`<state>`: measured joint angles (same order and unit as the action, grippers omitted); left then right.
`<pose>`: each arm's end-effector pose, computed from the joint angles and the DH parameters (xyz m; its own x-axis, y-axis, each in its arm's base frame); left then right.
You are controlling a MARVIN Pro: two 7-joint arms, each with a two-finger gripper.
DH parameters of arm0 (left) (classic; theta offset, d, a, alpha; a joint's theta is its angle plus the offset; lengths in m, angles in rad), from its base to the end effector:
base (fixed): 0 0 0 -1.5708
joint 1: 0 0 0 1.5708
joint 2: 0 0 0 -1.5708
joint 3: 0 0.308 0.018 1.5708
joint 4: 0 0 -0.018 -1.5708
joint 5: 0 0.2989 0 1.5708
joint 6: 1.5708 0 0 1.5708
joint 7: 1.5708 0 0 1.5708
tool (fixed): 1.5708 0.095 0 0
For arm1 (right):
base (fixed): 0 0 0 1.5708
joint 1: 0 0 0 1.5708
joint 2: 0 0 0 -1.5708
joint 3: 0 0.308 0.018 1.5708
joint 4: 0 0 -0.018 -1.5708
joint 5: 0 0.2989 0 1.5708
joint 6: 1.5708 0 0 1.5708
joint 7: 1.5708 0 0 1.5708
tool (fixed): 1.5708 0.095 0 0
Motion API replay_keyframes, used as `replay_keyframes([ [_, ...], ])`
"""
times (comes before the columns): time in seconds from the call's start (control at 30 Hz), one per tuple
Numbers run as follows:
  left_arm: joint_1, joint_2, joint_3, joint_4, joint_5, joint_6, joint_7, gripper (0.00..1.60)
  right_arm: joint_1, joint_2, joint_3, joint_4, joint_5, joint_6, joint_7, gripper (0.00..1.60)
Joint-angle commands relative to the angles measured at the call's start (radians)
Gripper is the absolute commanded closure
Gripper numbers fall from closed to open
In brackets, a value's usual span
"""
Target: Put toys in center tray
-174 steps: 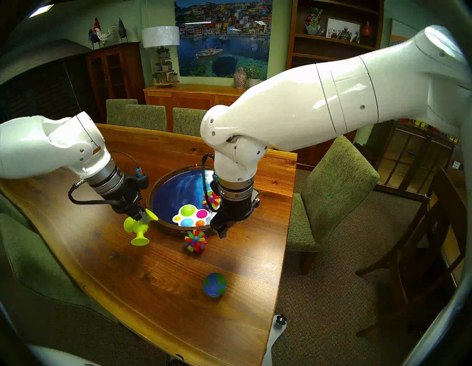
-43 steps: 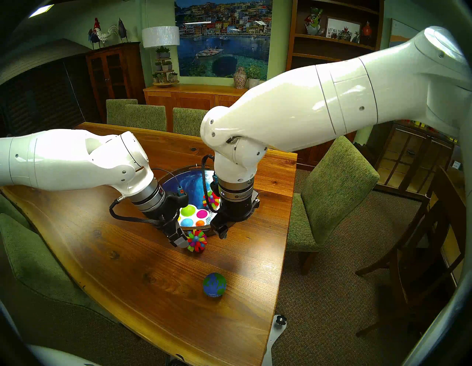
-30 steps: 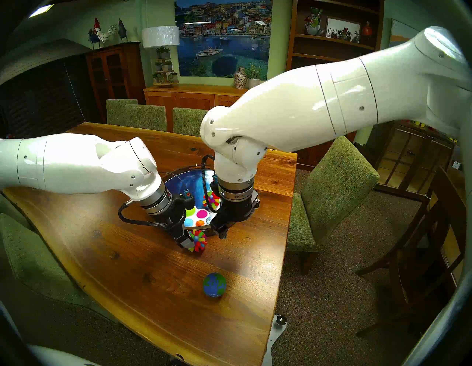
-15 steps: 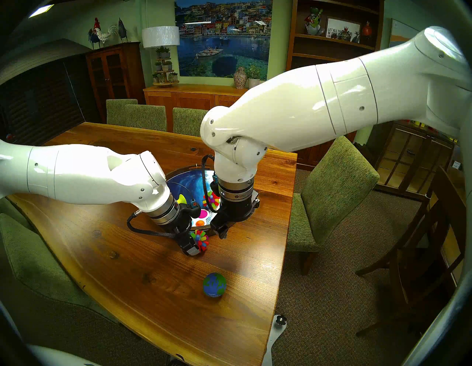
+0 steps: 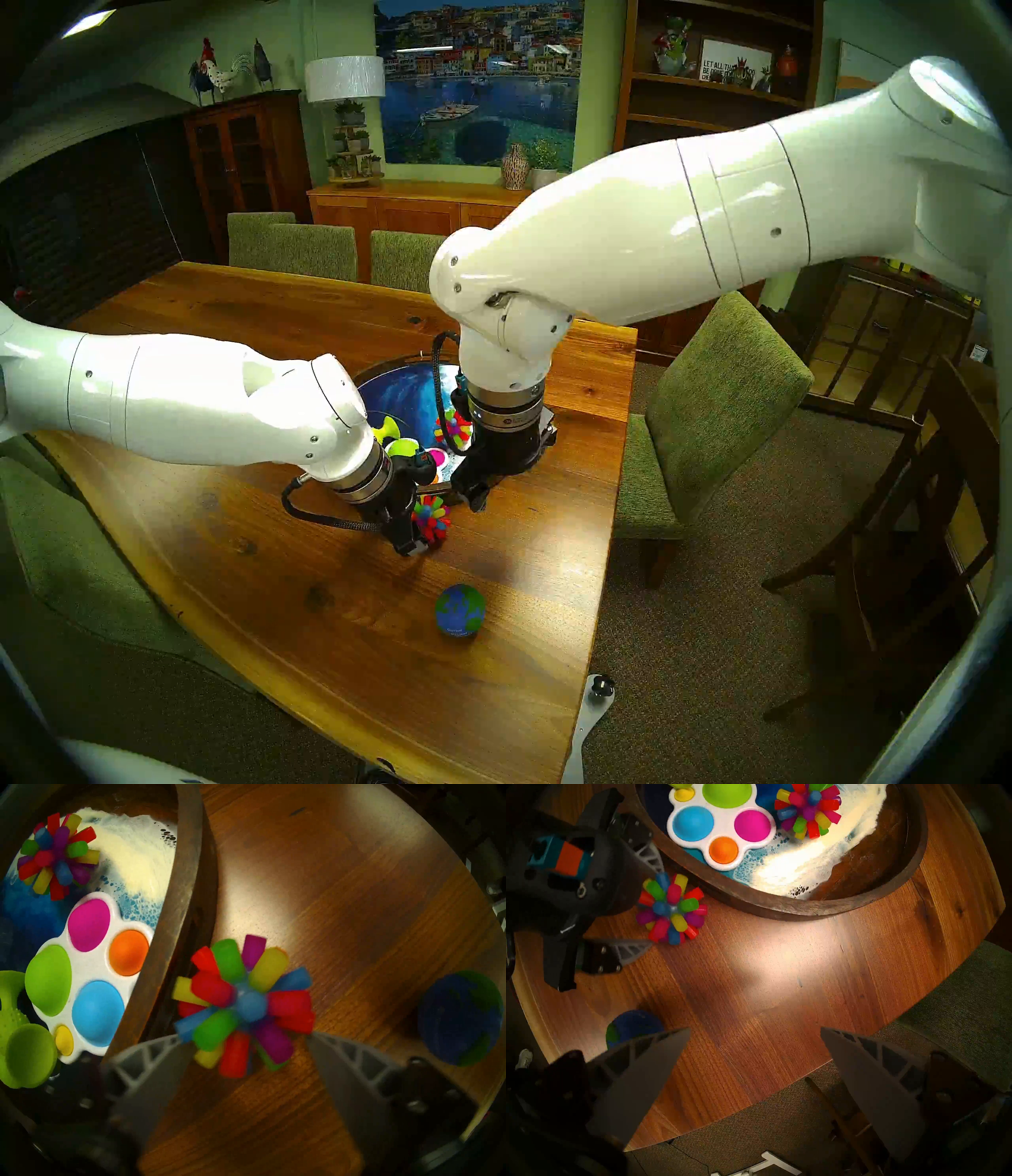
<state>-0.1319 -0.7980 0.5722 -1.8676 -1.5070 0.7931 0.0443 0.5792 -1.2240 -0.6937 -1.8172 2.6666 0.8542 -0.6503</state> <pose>0.3880 -0.0417 -0.2105 0.4431 -0.8491 0.2876 -0.8775 -0.4764 -0.0544 0.3907 0.1362 -0.0863 0.7262 0.6824 0.0834 0.6708 -0.7299 0.1314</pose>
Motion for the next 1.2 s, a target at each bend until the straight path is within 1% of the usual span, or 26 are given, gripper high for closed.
replay_keyframes([
  [0.0,-0.034,0.025,-0.017,-0.006,0.004,-0.001,0.0,1.6,0.021,0.005,0.017,0.003,0.001,0.002,0.002,0.0],
  [0.2,-0.053,0.06,-0.018,-0.017,0.014,0.005,-0.006,1.6,0.021,0.005,0.017,0.003,0.001,0.002,0.002,0.0],
  [0.3,-0.074,0.093,-0.023,-0.035,0.018,0.008,-0.015,1.6,0.021,0.005,0.016,0.003,0.001,0.001,0.002,0.0],
  [0.53,-0.128,0.156,-0.051,-0.064,0.01,0.018,-0.059,1.6,0.02,0.004,0.016,0.004,0.001,0.001,0.001,0.0],
  [0.67,-0.15,0.173,-0.074,-0.056,0.002,0.03,-0.087,1.6,0.02,0.004,0.016,0.004,0.001,0.001,0.001,0.0],
  [0.73,-0.155,0.169,-0.085,-0.034,-0.01,0.039,-0.1,1.6,0.02,0.004,0.016,0.004,0.001,0.001,0.001,0.0],
  [0.83,-0.156,0.13,-0.101,0.043,-0.033,0.073,-0.119,1.6,0.02,0.004,0.016,0.004,0.001,0.001,0.001,0.0],
  [0.93,-0.147,0.095,-0.114,0.105,-0.049,0.083,-0.134,1.6,0.02,0.004,0.016,0.004,0.001,0.001,0.001,0.0],
  [0.97,-0.146,0.091,-0.117,0.11,-0.052,0.084,-0.128,1.6,0.02,0.004,0.016,0.004,0.001,0.001,0.001,0.0],
  [1.07,-0.134,0.051,-0.125,0.171,-0.063,0.093,-0.133,1.6,0.02,0.004,0.016,0.004,0.001,0.001,0.001,0.0],
  [1.1,-0.128,0.031,-0.128,0.206,-0.067,0.097,-0.141,1.6,0.02,0.004,0.016,0.004,0.001,0.001,0.001,0.0],
  [1.13,-0.13,0.039,-0.13,0.192,-0.069,0.096,-0.127,1.6,0.02,0.004,0.016,0.004,0.001,0.001,0.001,0.0],
  [1.17,-0.124,0.018,-0.131,0.227,-0.074,0.102,-0.141,1.6,0.02,0.004,0.016,0.004,0.001,0.001,0.001,0.0],
])
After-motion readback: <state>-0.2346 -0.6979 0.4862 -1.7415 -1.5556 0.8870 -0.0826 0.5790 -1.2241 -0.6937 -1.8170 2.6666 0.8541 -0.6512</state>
